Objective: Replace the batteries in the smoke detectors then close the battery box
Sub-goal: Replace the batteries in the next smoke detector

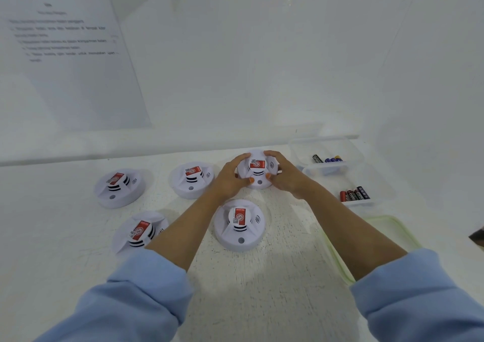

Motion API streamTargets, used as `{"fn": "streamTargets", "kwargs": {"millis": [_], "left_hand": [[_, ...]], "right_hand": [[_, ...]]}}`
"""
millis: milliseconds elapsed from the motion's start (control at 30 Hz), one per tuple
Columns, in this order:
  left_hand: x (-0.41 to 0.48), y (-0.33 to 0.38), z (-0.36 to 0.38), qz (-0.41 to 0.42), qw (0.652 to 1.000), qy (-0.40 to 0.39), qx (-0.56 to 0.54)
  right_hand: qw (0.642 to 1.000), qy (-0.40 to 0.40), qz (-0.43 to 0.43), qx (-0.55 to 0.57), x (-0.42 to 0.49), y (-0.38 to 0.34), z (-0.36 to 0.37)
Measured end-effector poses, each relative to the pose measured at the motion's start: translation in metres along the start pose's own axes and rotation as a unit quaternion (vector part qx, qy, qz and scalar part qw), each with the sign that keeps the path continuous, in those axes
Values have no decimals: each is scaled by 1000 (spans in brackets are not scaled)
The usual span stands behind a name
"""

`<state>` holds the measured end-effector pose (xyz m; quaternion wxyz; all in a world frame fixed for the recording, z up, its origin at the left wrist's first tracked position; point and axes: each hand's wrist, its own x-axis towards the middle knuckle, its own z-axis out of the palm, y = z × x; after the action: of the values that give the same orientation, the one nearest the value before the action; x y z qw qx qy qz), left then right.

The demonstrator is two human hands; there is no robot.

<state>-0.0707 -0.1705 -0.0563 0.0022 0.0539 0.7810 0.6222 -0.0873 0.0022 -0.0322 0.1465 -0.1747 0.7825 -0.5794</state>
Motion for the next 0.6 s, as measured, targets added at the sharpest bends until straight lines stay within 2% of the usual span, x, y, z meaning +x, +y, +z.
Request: {"fn": "streamTargets", "kwargs": {"millis": [600], "left_hand": [[2, 0, 0, 0, 1000, 2, 12]], "right_hand": [[999, 2, 23, -28, 0, -4, 1]]}}
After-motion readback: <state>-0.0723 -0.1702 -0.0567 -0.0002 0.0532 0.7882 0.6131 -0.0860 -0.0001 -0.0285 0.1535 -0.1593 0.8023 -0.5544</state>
